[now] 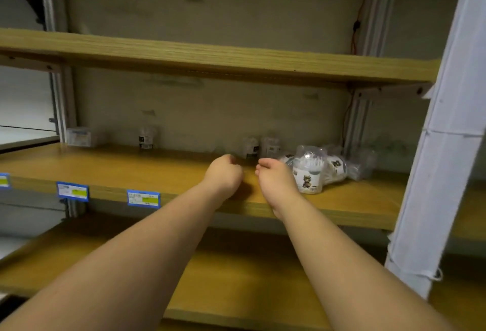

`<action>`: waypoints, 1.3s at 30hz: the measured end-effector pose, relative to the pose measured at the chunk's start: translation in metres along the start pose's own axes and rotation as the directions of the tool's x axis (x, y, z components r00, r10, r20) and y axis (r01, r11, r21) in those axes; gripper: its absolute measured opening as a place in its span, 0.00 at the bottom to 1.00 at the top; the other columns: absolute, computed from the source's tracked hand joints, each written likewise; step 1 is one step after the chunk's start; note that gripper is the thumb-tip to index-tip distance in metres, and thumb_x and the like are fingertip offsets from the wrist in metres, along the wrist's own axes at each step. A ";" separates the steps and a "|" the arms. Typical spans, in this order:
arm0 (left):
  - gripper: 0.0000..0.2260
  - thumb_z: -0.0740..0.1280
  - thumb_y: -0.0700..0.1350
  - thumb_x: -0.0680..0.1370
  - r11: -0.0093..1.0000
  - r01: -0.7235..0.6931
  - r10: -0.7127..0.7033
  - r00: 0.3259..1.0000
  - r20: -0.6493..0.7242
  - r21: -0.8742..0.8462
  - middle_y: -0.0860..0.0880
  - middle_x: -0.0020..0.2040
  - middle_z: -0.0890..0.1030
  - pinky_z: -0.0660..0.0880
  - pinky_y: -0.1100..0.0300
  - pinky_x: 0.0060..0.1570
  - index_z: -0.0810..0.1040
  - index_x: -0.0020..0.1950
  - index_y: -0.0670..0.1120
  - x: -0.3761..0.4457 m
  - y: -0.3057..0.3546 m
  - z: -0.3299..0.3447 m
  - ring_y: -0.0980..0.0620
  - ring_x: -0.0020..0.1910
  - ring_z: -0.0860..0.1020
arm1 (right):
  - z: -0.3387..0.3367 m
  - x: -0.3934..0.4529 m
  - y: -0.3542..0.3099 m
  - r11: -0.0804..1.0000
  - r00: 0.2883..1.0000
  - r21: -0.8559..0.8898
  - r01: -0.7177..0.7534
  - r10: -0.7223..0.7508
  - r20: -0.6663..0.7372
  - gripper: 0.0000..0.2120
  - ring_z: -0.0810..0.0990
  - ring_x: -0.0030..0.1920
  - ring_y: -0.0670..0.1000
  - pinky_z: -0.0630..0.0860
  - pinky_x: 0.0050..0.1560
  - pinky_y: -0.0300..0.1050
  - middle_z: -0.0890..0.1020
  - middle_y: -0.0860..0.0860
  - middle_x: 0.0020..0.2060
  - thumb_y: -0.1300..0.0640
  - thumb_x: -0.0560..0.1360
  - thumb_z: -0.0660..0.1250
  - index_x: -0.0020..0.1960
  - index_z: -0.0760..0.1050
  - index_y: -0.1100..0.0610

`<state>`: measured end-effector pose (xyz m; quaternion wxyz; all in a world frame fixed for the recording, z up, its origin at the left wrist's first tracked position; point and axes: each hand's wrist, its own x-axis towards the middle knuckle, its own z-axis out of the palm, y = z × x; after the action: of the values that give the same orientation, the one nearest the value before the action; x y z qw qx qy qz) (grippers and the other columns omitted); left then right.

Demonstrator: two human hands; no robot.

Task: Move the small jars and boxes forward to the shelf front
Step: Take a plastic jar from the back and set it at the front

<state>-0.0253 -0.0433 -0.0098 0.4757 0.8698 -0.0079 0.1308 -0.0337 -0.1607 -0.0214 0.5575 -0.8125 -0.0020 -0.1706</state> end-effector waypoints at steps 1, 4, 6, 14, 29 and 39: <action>0.20 0.59 0.40 0.79 1.000 0.000 0.000 1.000 -0.007 0.001 0.41 0.69 0.76 0.72 0.55 0.66 0.73 0.72 0.42 0.001 0.000 0.000 0.42 0.66 0.75 | 0.001 -0.001 -0.002 1.000 1.000 -0.001 0.005 -0.005 -0.004 0.20 0.73 0.68 0.53 0.69 0.65 0.47 0.76 0.50 0.69 0.60 0.81 0.58 0.72 0.72 0.53; 0.20 0.60 0.41 0.79 0.999 0.033 -0.033 0.999 0.004 -0.014 0.42 0.67 0.77 0.73 0.52 0.65 0.74 0.72 0.44 0.000 0.002 -0.002 0.42 0.64 0.76 | 0.001 -0.003 -0.004 0.998 0.999 -0.056 0.025 -0.023 0.042 0.22 0.72 0.69 0.53 0.67 0.58 0.42 0.74 0.50 0.71 0.61 0.81 0.57 0.74 0.71 0.53; 0.20 0.60 0.41 0.80 0.999 0.042 -0.042 0.999 -0.005 -0.006 0.42 0.68 0.77 0.73 0.52 0.66 0.73 0.72 0.44 -0.001 0.003 -0.001 0.42 0.65 0.75 | 0.002 -0.004 -0.003 0.998 0.998 -0.063 0.030 -0.025 0.065 0.22 0.72 0.68 0.53 0.67 0.56 0.42 0.74 0.50 0.71 0.61 0.81 0.56 0.74 0.70 0.53; 0.20 0.58 0.42 0.81 0.983 0.071 -0.091 0.989 0.116 0.168 0.42 0.64 0.76 0.74 0.52 0.59 0.69 0.73 0.43 0.021 0.013 0.004 0.44 0.59 0.77 | 0.006 0.039 -0.024 0.966 0.964 -0.145 -0.213 0.232 0.129 0.19 0.72 0.43 0.55 0.70 0.44 0.47 0.74 0.59 0.52 0.65 0.80 0.53 0.70 0.69 0.63; 0.11 0.63 0.50 0.80 0.970 -0.192 0.152 0.958 0.241 0.151 0.46 0.56 0.81 0.79 0.50 0.53 0.79 0.59 0.49 0.187 -0.038 0.007 0.47 0.49 0.79 | 0.074 0.168 -0.005 0.969 0.967 -0.037 -0.243 0.245 0.073 0.17 0.77 0.52 0.56 0.79 0.51 0.50 0.78 0.62 0.61 0.67 0.82 0.58 0.70 0.69 0.67; 0.08 0.67 0.48 0.80 0.976 -0.171 0.189 0.973 0.132 -0.135 0.47 0.50 0.83 0.70 0.60 0.35 0.81 0.56 0.46 0.212 -0.056 0.015 0.50 0.46 0.79 | 0.084 0.178 0.007 0.965 0.957 0.011 -0.261 0.261 -0.130 0.06 0.80 0.34 0.50 0.83 0.53 0.55 0.77 0.51 0.39 0.58 0.82 0.64 0.58 0.74 0.57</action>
<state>0.1901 -0.0012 -0.0140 0.5125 0.8418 -0.1291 0.1097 0.1582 -0.1200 -0.0050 0.5715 -0.7945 0.1421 -0.1482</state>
